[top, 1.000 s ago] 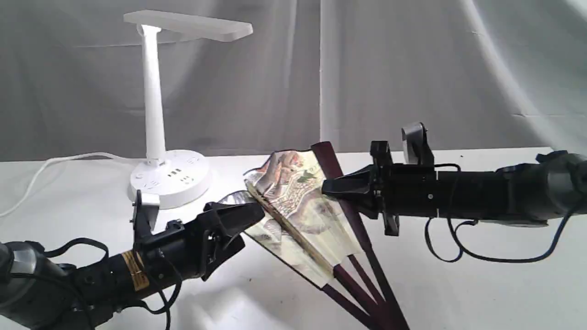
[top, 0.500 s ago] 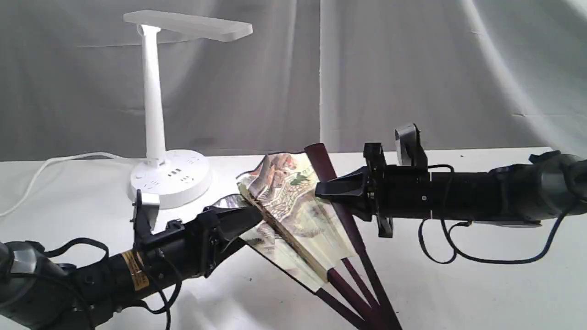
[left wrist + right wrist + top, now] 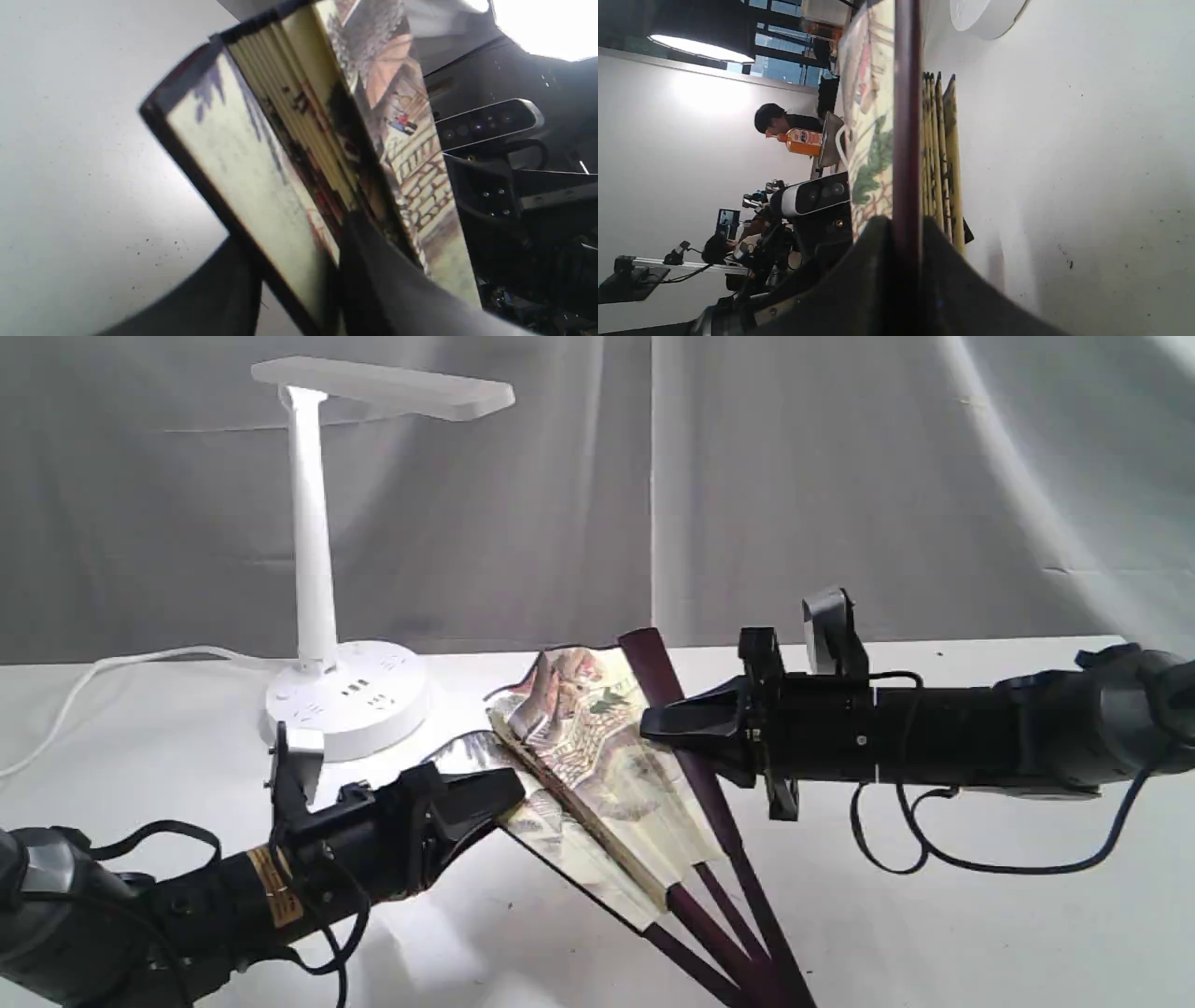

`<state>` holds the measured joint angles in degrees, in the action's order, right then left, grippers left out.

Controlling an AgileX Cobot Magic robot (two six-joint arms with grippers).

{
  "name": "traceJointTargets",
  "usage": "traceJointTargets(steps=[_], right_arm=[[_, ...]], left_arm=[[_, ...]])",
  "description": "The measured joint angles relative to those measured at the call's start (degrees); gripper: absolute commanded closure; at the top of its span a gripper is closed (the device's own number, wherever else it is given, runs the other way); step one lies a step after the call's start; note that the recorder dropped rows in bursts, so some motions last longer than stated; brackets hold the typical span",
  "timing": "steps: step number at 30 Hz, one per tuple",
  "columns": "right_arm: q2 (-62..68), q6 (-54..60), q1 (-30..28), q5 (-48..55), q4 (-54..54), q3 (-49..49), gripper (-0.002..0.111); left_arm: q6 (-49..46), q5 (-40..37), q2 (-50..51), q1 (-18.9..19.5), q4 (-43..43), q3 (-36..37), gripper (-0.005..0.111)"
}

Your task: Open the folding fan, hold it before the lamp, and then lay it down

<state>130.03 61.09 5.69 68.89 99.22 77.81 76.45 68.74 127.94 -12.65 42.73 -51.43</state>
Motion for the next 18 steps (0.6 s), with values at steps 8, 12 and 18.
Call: traceJointTargets(steps=[8,12,18], right_arm=[[0.0,0.0,2.0,-0.1,0.0,0.0,0.108],[0.0,0.0,2.3,-0.2,0.0,0.0,0.108],[0.0,0.0,2.3,-0.6,0.0,0.0,0.108]], left_arm=[[7.2,-0.4,0.0,0.0,0.0,0.0,0.075],[11.1,-4.2,0.0,0.0,-1.3,0.0,0.063],[11.6,-6.2,0.0,0.0,-3.5,0.0,0.057]])
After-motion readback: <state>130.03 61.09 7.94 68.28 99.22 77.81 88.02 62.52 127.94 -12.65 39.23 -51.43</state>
